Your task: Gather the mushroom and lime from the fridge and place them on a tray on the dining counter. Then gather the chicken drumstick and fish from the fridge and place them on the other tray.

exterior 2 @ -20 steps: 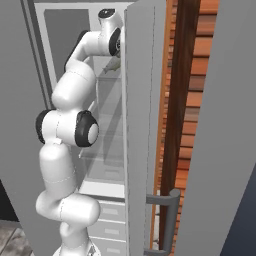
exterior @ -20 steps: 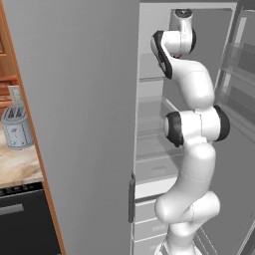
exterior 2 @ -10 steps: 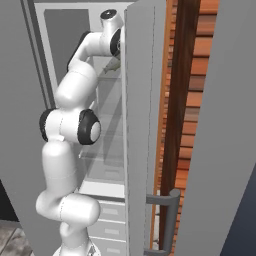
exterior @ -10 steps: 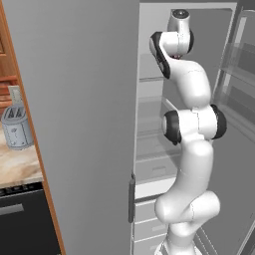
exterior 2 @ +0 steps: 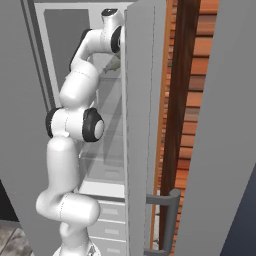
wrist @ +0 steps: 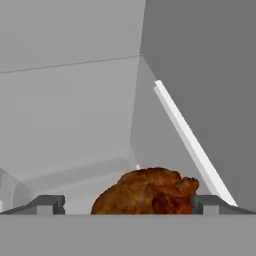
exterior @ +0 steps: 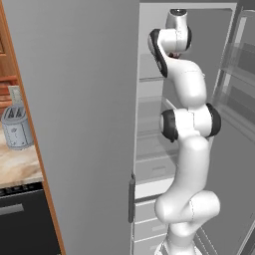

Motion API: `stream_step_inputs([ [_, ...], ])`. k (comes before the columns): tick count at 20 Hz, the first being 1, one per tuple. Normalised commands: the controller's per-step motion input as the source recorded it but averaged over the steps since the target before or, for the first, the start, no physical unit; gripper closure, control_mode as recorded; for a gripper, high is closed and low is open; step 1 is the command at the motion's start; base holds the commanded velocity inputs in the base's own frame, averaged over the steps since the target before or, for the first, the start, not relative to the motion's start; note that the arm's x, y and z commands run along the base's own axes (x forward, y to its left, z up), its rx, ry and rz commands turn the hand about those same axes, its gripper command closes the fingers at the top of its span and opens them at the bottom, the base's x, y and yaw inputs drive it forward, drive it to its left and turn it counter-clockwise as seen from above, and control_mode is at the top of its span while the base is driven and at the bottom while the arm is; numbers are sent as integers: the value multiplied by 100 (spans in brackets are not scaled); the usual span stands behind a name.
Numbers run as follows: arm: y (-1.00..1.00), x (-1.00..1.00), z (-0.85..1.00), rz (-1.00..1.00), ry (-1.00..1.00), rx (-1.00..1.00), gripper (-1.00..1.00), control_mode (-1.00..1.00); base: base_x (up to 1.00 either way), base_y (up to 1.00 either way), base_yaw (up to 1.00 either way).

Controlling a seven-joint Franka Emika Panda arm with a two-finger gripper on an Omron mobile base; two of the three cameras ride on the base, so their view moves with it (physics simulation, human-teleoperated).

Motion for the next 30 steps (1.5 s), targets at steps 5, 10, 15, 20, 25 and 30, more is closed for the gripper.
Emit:
stream_step_inputs([
  [5,0,-17,-5,0,6,0,-100,-100,0,0,0],
  [10,0,-12,-11,-2,1,0,-100,-100,0,0,0],
  [15,0,-4,-11,-4,0,0,-100,-100,0,0,0],
  [20,3,1,-11,-5,0,0,-100,-100,0,0,0],
  [25,14,8,-7,-5,1,0,100,-100,0,0,0],
  [30,23,16,0,-6,3,0,100,-100,0,0,0],
])
